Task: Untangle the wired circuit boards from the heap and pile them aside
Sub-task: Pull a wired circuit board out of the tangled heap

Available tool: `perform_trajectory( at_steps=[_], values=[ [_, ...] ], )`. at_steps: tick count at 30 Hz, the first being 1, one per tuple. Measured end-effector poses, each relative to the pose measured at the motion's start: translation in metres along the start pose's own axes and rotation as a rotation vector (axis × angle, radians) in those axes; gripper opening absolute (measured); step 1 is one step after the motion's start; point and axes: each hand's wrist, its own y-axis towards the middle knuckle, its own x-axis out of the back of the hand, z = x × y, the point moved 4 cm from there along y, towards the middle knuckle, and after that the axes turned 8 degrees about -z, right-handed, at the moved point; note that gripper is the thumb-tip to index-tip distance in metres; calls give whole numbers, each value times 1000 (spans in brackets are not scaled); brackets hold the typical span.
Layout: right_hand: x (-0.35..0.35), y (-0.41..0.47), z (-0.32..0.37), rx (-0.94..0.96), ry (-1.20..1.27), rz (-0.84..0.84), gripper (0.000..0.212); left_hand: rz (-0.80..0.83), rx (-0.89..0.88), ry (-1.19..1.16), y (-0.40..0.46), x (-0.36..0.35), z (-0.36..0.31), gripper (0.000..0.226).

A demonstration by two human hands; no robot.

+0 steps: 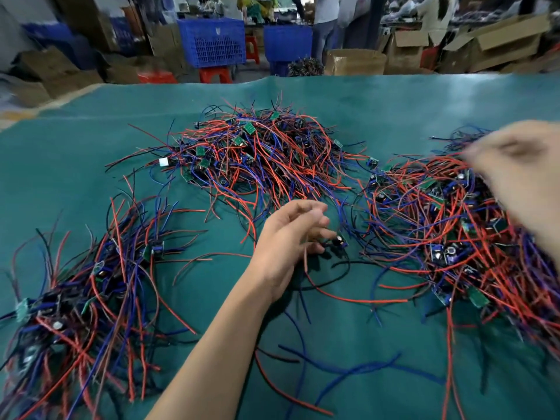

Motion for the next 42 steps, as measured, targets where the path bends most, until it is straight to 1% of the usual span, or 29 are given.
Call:
perform_trajectory(
  at_steps=[1, 2, 3, 4, 5, 6, 7, 9, 10, 12, 14, 15, 17, 19, 23, 27, 29, 31, 33, 35, 36, 39, 41, 42],
  values=[
    [-13, -2, 28, 34, 62, 166, 18, -16, -1, -21, 1, 1, 0, 17],
    [-37, -12, 45, 107, 83, 254, 26, -34, -7, -25, 2, 2, -1, 20],
    [-60, -31, 57, 144, 39, 408, 34, -56, -15, -17, 3, 4, -1, 22],
    [-83, -49, 57, 196, -24, 518, 39, -80, -24, -9, 3, 6, -2, 24],
    [-97, -57, 58, 209, -106, 555, 39, -105, -31, -9, 3, 8, -1, 25],
    [-105, -59, 56, 206, -174, 546, 33, -133, -36, -17, 4, 9, -1, 26],
    [-107, -60, 52, 203, -191, 523, 25, -163, -41, -26, 5, 11, -2, 27],
    [-105, -64, 46, 208, -33, 463, 12, -211, -43, -42, 6, 14, -3, 30],
    [-101, -63, 41, 144, 86, 422, 10, -223, -44, -57, 7, 14, -3, 30],
    [-95, -57, 30, -77, 401, 377, 14, -217, -49, -57, 7, 13, -3, 30],
    [-90, -51, 24, -333, 762, 332, 16, -162, -47, 8, 5, 10, -3, 24],
    [-88, -50, 23, -440, 903, 304, 18, -113, -42, 44, 3, 8, -1, 19],
    [-88, -51, 24, -613, 1046, 269, 19, -10, -28, 102, 0, 2, 1, 15],
    [-91, -56, 28, -676, 1068, 296, 6, 66, -21, 138, -3, -1, 3, 23],
    [-99, -65, 33, -656, 1086, 322, 7, 168, -28, 144, -7, -6, 1, 35],
    [-102, -70, 39, -528, 1039, 315, 13, 165, -50, 207, -8, -10, 4, 53],
    [-105, -72, 41, -467, 990, 328, 13, 145, -58, 227, -7, -10, 6, 57],
    [-105, -72, 40, -407, 928, 321, 12, 138, -62, 236, -7, -9, 6, 50],
    [-104, -70, 38, -362, 885, 302, 8, 153, -62, 244, -6, -10, 7, 30],
    [-102, -68, 36, -376, 901, 284, 5, 173, -57, 246, -7, -10, 7, 11],
    [-102, -69, 36, -391, 914, 280, 8, 169, -54, 246, -6, -9, 7, 7],
    [-102, -72, 37, -416, 906, 285, 18, 150, -50, 257, -7, -8, 6, 6],
    [-100, -69, 36, -405, 889, 277, 17, 148, -26, 255, -7, -7, 6, 9],
    [-98, -65, 34, -430, 917, 259, 13, 145, 0, 228, -7, -7, 5, 11]
  ],
)
